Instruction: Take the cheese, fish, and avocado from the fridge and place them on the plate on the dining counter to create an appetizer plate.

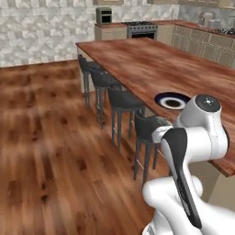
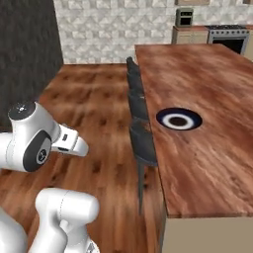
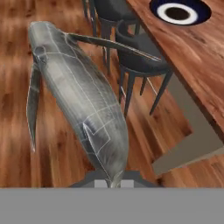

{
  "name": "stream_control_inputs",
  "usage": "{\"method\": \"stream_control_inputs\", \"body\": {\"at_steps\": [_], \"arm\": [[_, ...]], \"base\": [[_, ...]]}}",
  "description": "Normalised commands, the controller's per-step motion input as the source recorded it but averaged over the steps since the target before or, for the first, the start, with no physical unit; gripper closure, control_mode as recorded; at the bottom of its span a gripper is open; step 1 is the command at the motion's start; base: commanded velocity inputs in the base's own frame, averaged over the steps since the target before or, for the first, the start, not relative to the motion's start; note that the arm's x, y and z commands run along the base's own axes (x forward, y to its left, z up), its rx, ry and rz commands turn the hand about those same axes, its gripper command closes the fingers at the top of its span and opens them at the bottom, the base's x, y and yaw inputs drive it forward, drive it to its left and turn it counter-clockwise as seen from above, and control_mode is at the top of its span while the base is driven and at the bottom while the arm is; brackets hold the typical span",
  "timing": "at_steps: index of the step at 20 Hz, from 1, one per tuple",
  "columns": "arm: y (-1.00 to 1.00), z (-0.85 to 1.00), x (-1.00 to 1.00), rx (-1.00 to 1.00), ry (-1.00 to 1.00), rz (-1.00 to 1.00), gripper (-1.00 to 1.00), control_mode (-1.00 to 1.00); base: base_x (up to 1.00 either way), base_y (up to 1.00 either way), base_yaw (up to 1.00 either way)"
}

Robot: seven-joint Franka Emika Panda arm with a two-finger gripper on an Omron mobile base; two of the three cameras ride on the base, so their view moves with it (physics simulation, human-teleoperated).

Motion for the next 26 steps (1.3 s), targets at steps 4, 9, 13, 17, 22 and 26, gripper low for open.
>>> {"method": "stream_control_inputs", "body": {"at_steps": [4,9,13,17,22,26], "arm": [[0.00,0.00,0.00,0.00,0.00,0.00,1.00,1.00],[0.00,0.00,0.00,0.00,0.00,0.00,1.00,1.00],[0.00,0.00,0.00,0.00,0.00,0.00,1.00,1.00],[0.00,0.00,0.00,0.00,0.00,0.00,1.00,1.00],[0.00,0.00,0.00,0.00,0.00,0.00,1.00,1.00],[0.00,0.00,0.00,0.00,0.00,0.00,1.00,1.00]], "base": [[0.83,0.94,-0.67],[0.57,0.41,-0.71],[0.76,0.23,-0.69],[0.98,0.60,-0.66],[1.00,0.83,-0.65],[1.00,0.58,-0.60]]}}
